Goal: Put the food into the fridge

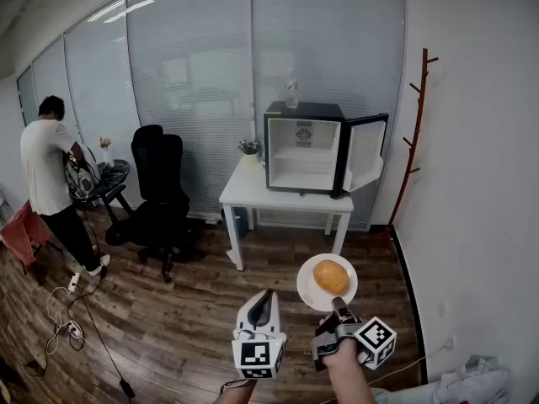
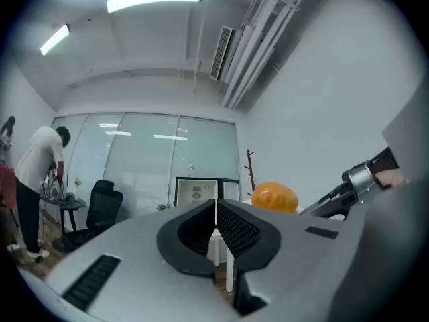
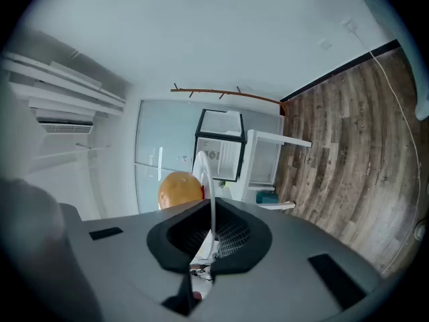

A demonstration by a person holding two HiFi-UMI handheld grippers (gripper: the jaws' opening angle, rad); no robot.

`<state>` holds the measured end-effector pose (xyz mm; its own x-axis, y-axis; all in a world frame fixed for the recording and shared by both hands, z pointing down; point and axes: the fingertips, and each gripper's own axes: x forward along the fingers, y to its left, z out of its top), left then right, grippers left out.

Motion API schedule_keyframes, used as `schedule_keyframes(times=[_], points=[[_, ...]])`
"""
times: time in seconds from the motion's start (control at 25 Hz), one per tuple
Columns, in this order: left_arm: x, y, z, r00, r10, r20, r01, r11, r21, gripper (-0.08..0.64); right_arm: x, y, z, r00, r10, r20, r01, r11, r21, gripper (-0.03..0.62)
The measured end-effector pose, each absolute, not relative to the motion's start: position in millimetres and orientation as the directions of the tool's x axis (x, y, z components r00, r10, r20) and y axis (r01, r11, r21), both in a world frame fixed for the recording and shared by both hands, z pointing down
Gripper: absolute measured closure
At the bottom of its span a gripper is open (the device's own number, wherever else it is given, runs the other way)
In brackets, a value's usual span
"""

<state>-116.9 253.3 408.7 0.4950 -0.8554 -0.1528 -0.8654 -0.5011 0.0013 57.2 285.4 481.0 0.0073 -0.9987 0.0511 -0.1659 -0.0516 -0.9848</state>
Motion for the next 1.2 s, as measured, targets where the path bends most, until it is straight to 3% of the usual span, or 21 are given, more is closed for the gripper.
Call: schedule_keyframes(times=[0.48,1.2], points=[[-78.8,332.5,407.9,0.512,-0.844,-0.160,-0.855,-0.519,-0.003,0.528,71.4,358.1,468.2,-0.017,-0.999,0.032,-0.170,-0.028,-0.985,0.560],[-23.8,309.2,410.1,0.467,-0.874,-0.139,-0.884,-0.467,-0.029,0.528,129.1,330.1,472.3,-0.066,-0.997,0.041,-0.171,-0.029,-0.985,0.560]])
